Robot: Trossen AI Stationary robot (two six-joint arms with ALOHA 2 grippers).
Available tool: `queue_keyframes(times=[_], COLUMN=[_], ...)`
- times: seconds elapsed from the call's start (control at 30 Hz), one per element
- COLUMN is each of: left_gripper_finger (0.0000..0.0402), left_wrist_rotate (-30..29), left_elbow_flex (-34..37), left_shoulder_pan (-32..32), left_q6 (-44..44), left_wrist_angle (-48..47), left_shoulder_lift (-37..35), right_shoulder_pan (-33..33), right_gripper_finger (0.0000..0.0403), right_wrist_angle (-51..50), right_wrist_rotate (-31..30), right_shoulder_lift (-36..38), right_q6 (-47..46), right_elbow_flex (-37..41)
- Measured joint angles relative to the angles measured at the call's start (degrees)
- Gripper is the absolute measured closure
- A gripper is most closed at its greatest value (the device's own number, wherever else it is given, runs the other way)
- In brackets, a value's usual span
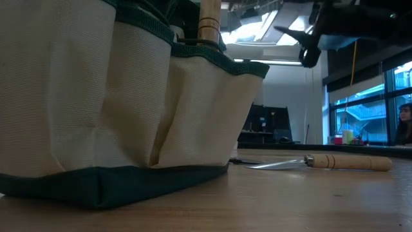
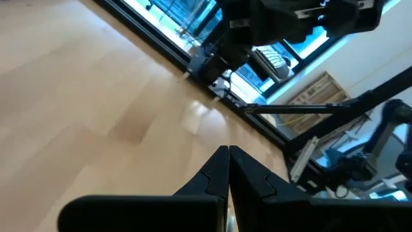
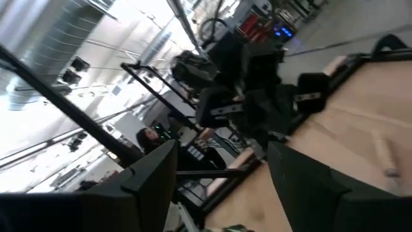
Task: Pick & Place Garden tools in Gardening bag
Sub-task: Put the hand rake into the gardening bag
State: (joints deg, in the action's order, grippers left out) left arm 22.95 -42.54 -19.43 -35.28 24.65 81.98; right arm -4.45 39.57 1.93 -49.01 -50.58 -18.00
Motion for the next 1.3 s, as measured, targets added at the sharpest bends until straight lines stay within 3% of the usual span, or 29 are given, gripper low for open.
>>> queue_keyframes(times=[0.27, 0.6, 0.87, 1.1, 1.3], left_gripper_finger=[0.0398, 0.0398, 0.0398, 0.0398, 0.0398], left_wrist_rotate=[4.6, 7.5, 9.6, 12.2, 12.2], left_elbow_flex=[0.0, 0.0, 0.0, 0.0, 0.0], left_shoulder_pan=[-5.0, -9.8, -13.7, -16.8, -18.6], left_q6=[2.0, 7.6, 13.3, 20.0, 25.2], left_wrist_angle=[-3.1, -10.7, -17.2, -22.1, -26.0], left_shoulder_lift=[0.0, 0.0, 0.0, 0.0, 0.0], right_shoulder_pan=[-9.4, -15.3, -17.6, -18.8, -19.3], right_gripper_finger=[0.0158, 0.0158, 0.0158, 0.0158, 0.0158], right_wrist_angle=[-1.7, -2.5, -9.2, -24.3, -38.0], right_wrist_rotate=[8.5, 16.0, 24.1, 30.7, 31.3], right_shoulder_lift=[-1.5, -8.3, -19.3, -29.6, -35.3], right_q6=[-0.8, -0.9, 5.9, 17.9, 29.0], right_elbow_flex=[0.0, -2.2, -12.5, -25.1, -34.9])
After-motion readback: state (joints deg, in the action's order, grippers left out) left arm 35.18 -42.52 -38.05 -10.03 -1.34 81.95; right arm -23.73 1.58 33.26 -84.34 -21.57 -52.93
